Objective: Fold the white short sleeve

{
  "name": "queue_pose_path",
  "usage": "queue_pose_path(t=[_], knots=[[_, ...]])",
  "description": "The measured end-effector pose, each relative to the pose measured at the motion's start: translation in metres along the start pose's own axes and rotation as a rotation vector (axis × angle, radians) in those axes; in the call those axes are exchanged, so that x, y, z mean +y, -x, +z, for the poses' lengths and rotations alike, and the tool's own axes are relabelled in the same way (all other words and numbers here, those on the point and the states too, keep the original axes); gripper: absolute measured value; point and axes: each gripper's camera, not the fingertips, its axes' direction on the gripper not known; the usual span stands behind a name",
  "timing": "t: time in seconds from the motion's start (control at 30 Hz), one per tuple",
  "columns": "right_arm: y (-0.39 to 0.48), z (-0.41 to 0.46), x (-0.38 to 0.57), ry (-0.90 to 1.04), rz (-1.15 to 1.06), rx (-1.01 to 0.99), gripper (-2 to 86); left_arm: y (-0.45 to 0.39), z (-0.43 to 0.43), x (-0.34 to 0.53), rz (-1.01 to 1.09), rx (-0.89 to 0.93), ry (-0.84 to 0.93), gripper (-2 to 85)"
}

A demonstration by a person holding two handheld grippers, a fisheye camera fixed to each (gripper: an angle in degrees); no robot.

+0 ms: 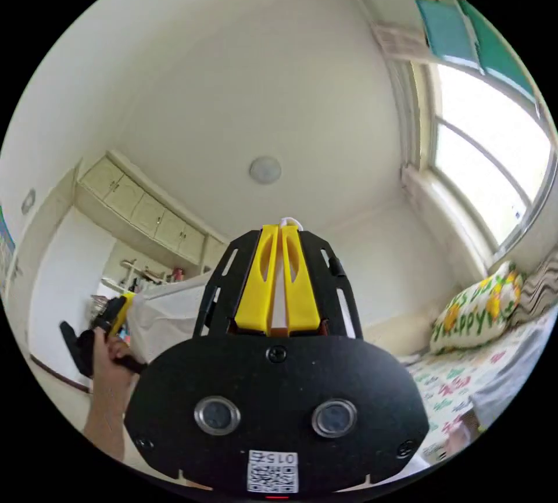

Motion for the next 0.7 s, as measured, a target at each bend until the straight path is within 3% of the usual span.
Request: queue_pose_path(t=[0.17, 0.33, 0.53, 0.7], knots=[[0.042, -0.041, -0.003, -0.123, -0.222, -0.04, -0.5, -0.064, -0.034, -0.005, 0.223, -0.036, -0.201, -0.7], [0.035, -0.038, 0.042, -0.109, -0.326, -0.011, -0.6, -0.091, -0.024, 0.026, 0.312, -0.041, -0.199, -0.6], [-0.008, 0.016, 0.177, 0.027, -0.355, 0.059, -0.5, -0.1, 0.029, 0.138, 0.432, -0.178, -0.058, -0.6], [-0.07, 0.096, 0.369, 0.264, -0.434, 0.185, -0.4, -0.064, 0.104, 0.298, 0.538, -0.335, 0.2, -0.5]])
